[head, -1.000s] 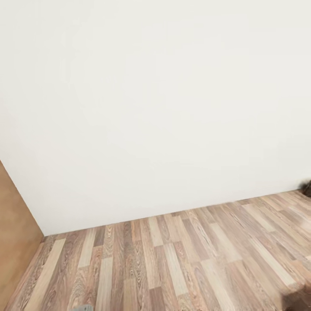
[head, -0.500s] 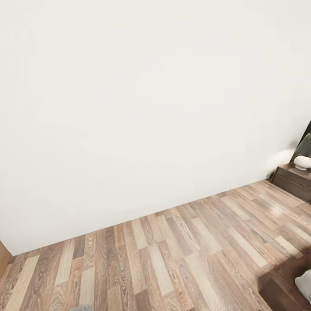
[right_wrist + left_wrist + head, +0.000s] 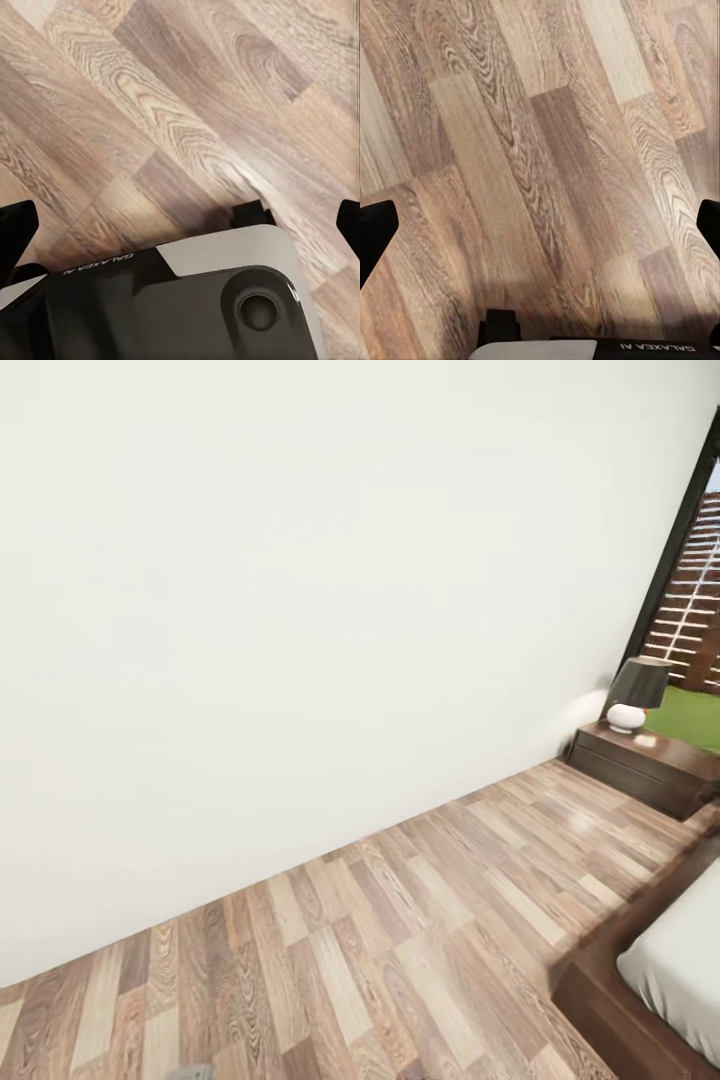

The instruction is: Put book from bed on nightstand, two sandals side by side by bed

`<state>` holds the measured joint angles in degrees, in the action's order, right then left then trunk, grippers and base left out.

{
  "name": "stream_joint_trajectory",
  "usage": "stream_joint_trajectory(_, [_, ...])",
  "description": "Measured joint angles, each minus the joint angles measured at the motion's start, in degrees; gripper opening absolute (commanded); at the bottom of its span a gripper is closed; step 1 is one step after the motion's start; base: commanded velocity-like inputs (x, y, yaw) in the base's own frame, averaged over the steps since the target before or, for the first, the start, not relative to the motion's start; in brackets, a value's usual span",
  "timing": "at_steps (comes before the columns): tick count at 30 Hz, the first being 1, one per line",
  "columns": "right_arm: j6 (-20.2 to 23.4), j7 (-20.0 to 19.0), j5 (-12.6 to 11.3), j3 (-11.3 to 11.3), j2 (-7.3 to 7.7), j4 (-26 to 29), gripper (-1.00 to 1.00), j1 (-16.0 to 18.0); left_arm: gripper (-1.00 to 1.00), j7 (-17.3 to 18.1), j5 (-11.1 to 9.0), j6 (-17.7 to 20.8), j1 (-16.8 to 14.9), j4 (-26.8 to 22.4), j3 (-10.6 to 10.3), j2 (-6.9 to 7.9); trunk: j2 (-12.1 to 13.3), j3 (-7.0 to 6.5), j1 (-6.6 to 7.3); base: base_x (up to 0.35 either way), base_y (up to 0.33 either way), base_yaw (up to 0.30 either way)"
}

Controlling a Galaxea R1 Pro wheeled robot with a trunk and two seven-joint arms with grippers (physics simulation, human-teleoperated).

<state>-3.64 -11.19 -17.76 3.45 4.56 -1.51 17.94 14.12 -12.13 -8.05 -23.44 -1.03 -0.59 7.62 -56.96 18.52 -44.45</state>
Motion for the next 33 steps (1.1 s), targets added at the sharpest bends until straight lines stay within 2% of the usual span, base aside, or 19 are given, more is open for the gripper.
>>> stream_joint_trajectory(33, [0.08, 0.0, 0.12, 0.0, 0.0, 0.02, 1.0, 0.0, 1.0, 0.0, 0.0, 0.0, 0.0, 0.0, -0.01, 0.0, 0.0, 0.0, 0.0, 0.0, 0.0, -0.3])
